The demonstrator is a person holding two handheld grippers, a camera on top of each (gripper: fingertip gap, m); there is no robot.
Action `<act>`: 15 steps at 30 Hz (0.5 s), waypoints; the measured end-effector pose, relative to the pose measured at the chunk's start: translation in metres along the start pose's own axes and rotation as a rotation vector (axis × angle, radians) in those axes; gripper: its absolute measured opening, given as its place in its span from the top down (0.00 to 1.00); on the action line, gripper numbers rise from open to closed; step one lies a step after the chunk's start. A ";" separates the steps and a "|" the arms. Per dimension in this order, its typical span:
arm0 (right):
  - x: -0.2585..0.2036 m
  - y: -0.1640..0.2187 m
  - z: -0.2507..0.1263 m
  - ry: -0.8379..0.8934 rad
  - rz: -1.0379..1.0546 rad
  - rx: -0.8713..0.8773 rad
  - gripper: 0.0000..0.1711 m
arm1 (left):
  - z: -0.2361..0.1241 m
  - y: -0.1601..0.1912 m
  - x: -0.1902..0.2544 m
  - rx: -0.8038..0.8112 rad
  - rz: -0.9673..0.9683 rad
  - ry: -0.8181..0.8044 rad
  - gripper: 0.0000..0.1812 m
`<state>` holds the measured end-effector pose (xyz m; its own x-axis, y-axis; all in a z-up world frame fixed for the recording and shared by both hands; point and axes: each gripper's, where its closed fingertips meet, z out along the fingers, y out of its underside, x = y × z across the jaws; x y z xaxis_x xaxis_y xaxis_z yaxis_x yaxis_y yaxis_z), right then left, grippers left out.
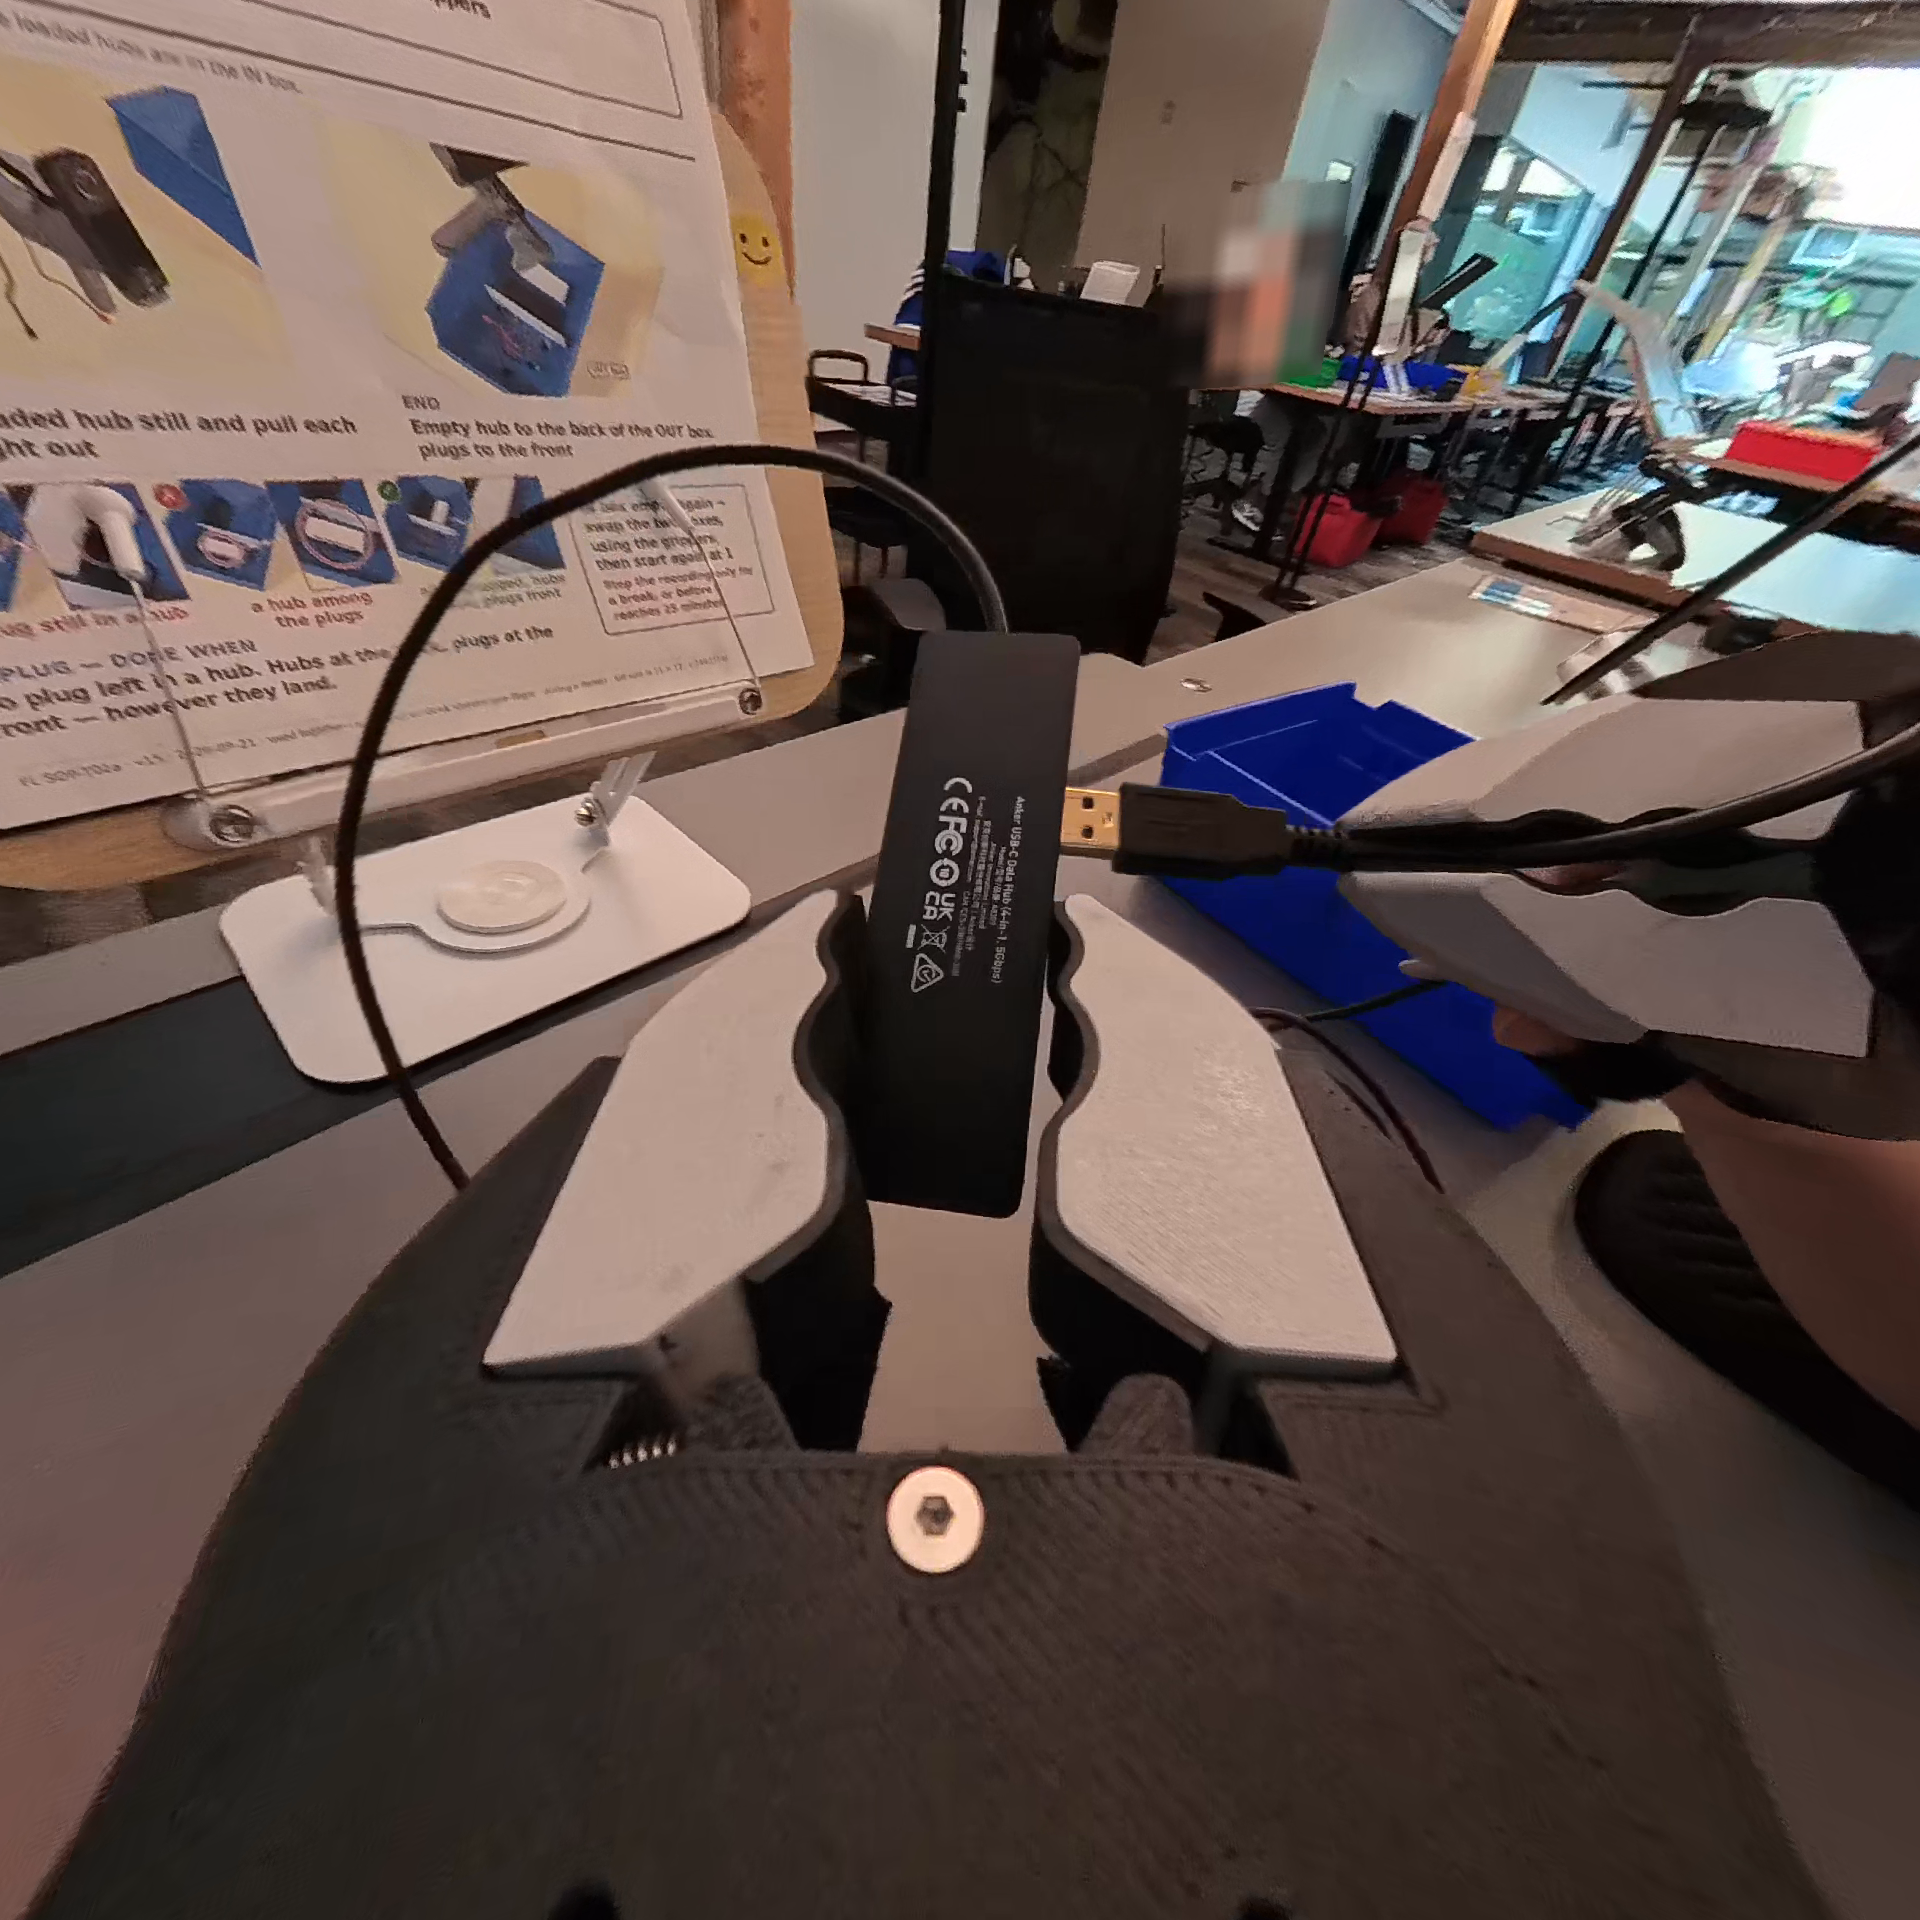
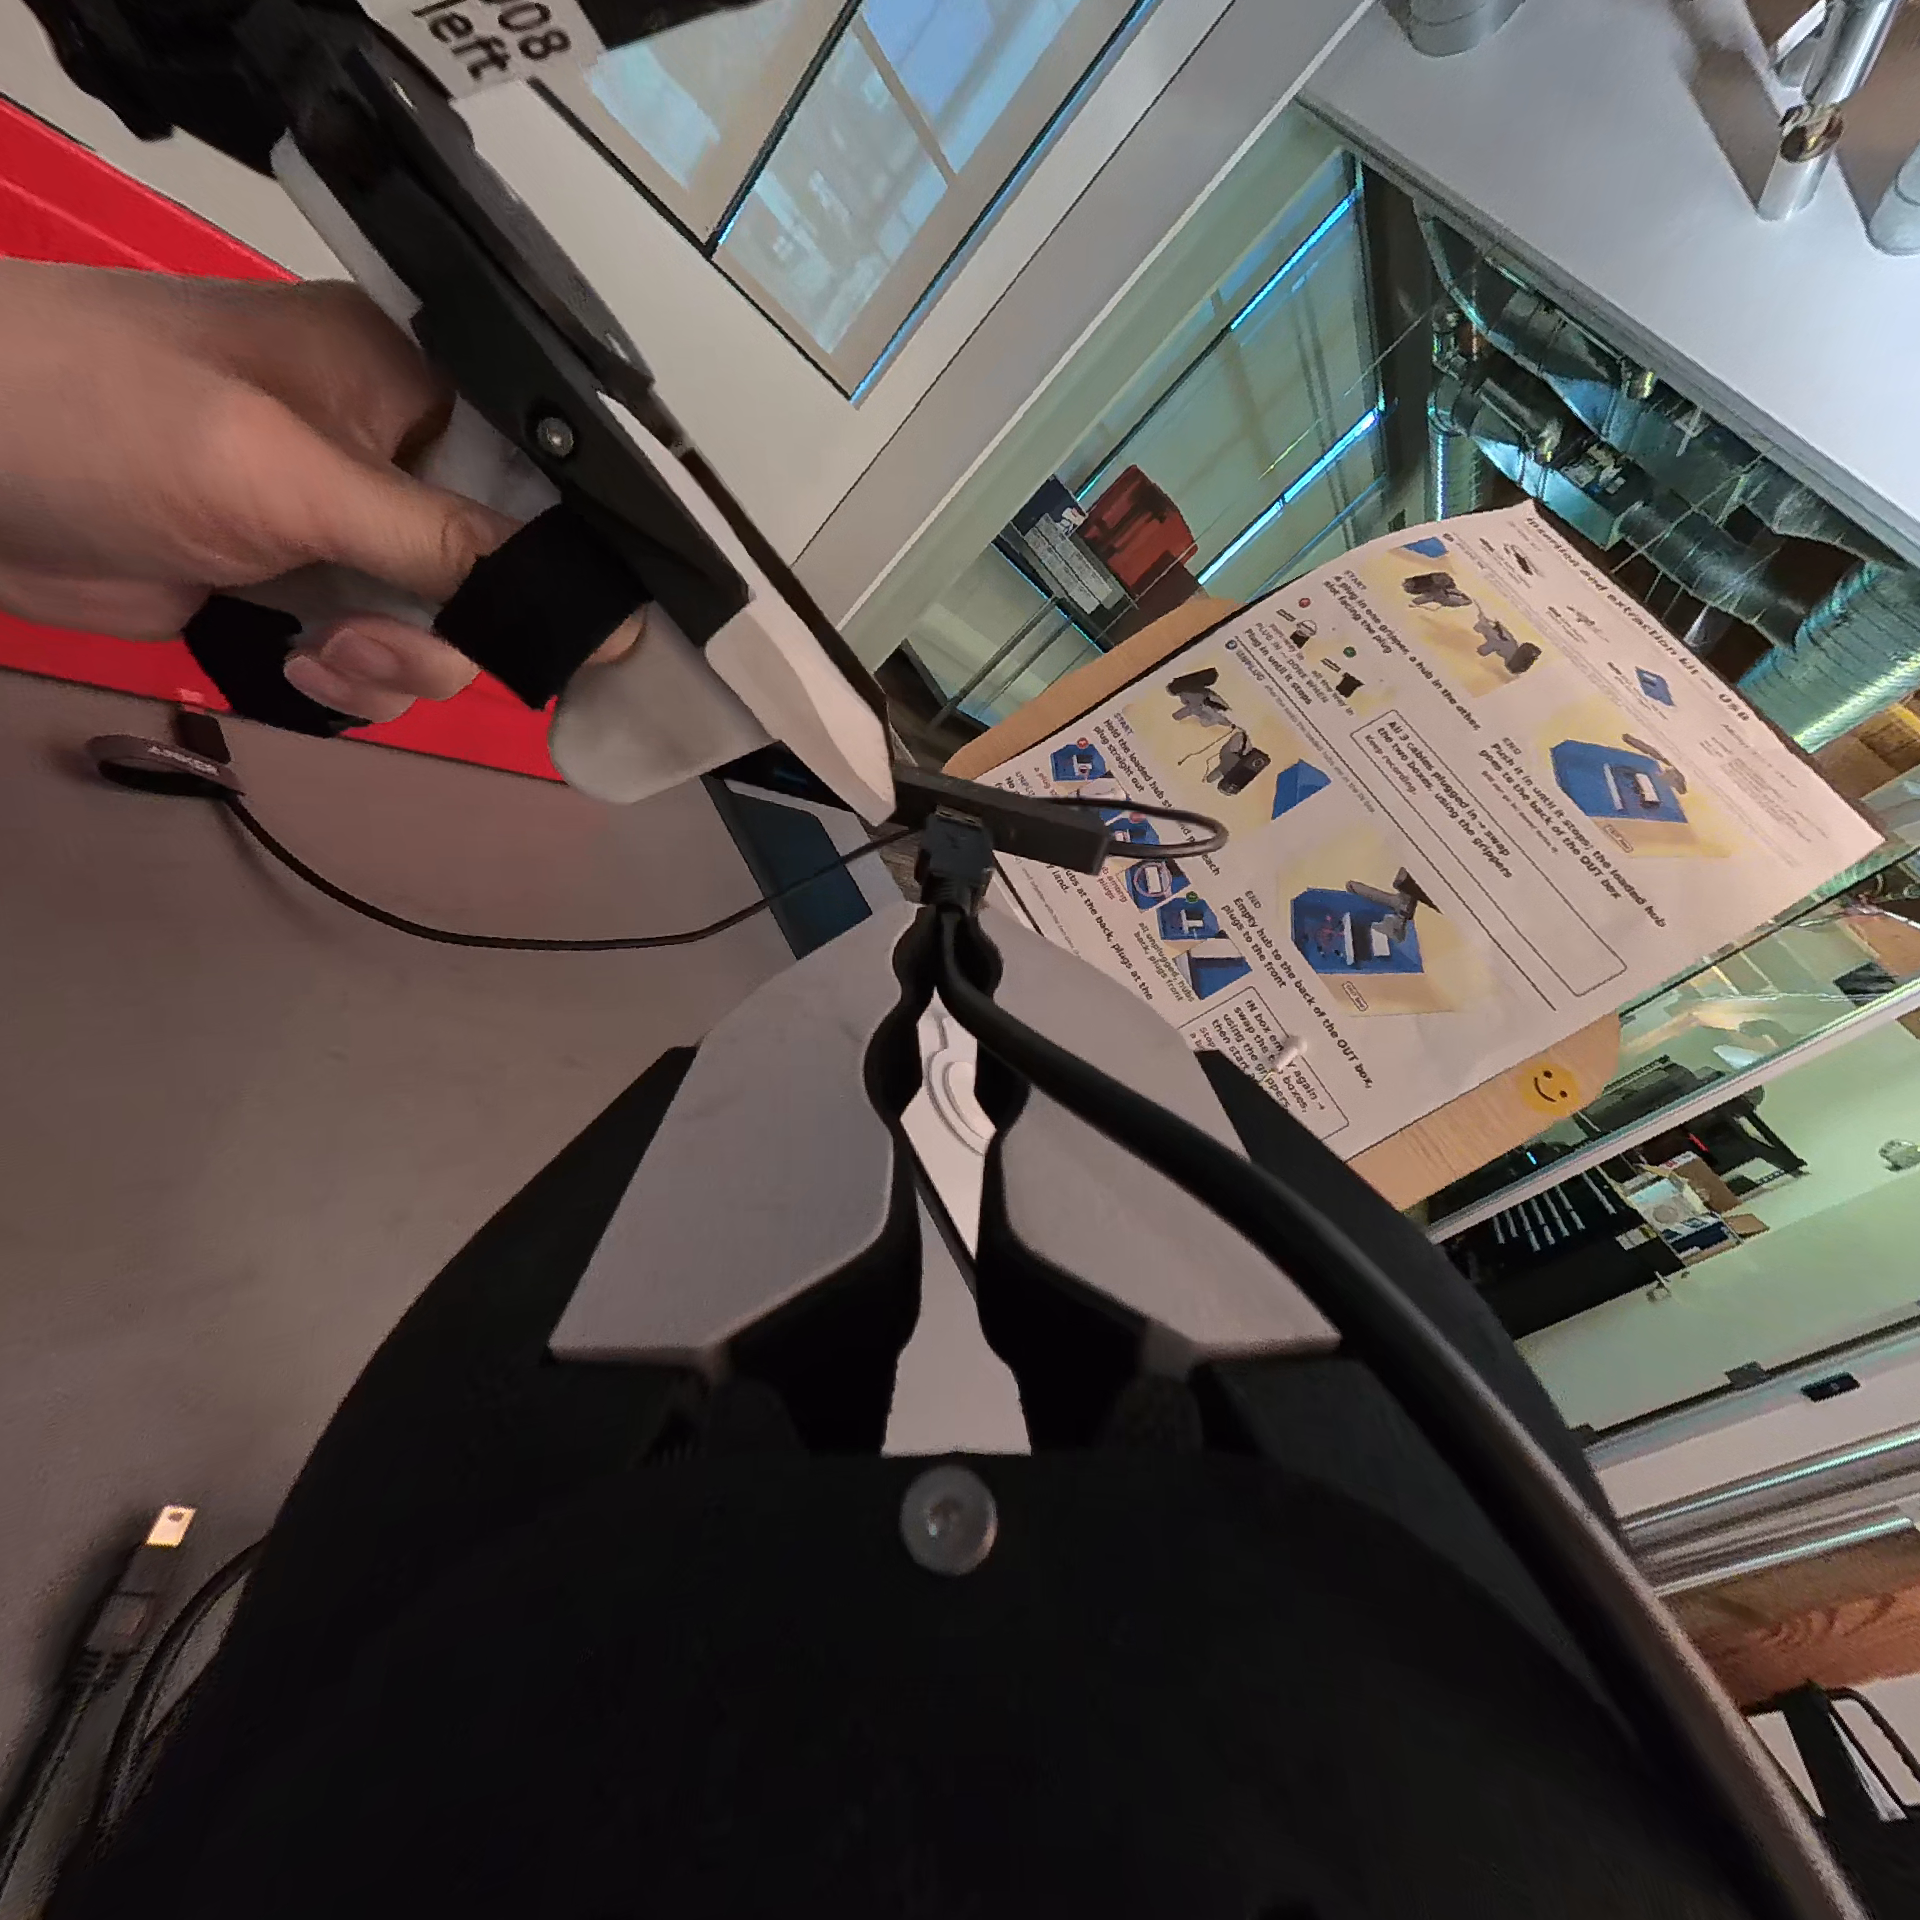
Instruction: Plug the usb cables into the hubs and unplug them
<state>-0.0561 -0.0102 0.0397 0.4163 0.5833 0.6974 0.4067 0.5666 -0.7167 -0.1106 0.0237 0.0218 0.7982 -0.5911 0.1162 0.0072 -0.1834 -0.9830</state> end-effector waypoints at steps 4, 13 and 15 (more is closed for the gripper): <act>0.000 -0.003 0.000 0.023 0.007 0.006 0.98 | -0.002 -0.004 0.001 0.019 0.052 -0.054 0.82; 0.003 -0.004 -0.002 0.004 0.055 0.025 0.98 | -0.008 -0.013 0.006 0.062 0.083 -0.044 0.82; 0.004 -0.007 -0.003 0.001 0.074 0.045 0.98 | -0.009 -0.015 0.007 0.063 0.104 -0.047 0.82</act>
<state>-0.0542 -0.0135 0.0475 0.4450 0.6241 0.6422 0.3376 0.5473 -0.7658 -0.1104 0.0152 0.0384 0.8241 -0.5664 0.0074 -0.0405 -0.0720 -0.9966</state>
